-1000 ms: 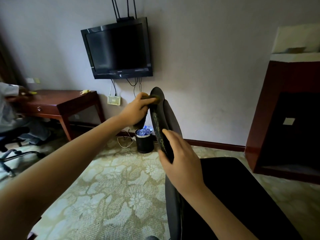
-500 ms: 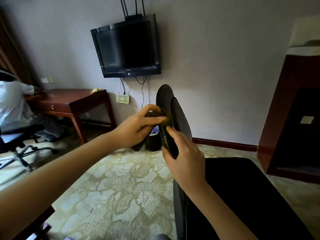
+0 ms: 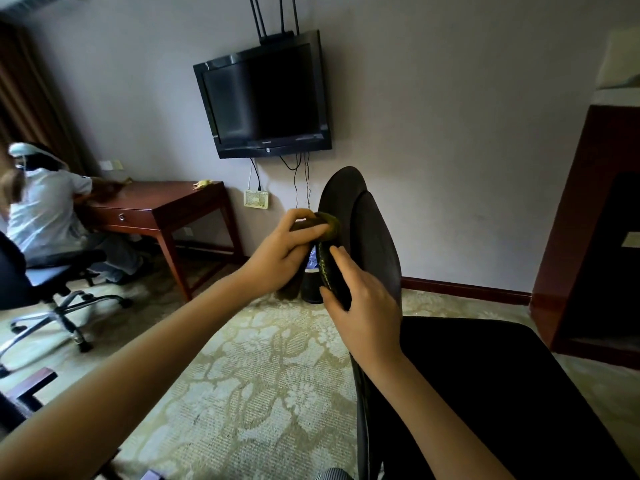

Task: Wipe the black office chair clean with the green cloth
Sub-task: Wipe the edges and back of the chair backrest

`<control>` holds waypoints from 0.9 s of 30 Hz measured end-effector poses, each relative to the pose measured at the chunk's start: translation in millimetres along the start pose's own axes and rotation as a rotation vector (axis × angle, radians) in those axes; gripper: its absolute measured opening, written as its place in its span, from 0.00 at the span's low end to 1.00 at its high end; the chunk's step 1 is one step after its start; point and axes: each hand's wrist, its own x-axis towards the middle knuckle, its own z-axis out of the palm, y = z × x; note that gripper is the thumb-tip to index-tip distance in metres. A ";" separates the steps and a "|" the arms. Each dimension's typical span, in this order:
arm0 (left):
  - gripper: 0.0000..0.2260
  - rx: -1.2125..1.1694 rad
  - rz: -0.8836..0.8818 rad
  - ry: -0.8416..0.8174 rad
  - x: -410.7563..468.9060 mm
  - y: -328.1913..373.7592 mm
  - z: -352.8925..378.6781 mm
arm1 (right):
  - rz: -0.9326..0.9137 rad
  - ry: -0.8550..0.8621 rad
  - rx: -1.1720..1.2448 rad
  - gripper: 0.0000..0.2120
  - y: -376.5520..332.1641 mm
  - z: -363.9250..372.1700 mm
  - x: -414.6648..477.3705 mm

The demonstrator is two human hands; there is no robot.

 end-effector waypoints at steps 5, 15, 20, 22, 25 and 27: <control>0.16 -0.038 0.081 -0.028 -23.1 9.1 -1.0 | 0.026 -0.022 0.050 0.31 4.8 -2.8 0.2; 0.19 0.086 -0.055 -0.013 9.9 -12.8 -3.0 | 0.047 -0.399 0.244 0.39 24.0 -0.5 -2.9; 0.17 -0.045 -0.072 0.084 -4.9 -17.6 4.7 | 0.032 -0.350 0.258 0.38 30.6 14.3 -0.4; 0.17 -0.097 -0.047 0.122 -12.5 -16.5 9.2 | 0.033 -0.371 0.250 0.38 32.9 13.7 2.8; 0.16 -0.051 -0.006 0.183 -25.5 -13.3 16.9 | 0.036 -0.407 0.255 0.39 36.5 9.9 7.3; 0.17 0.020 0.032 0.224 -35.0 -10.5 24.1 | 0.028 -0.418 0.248 0.39 37.3 8.1 9.1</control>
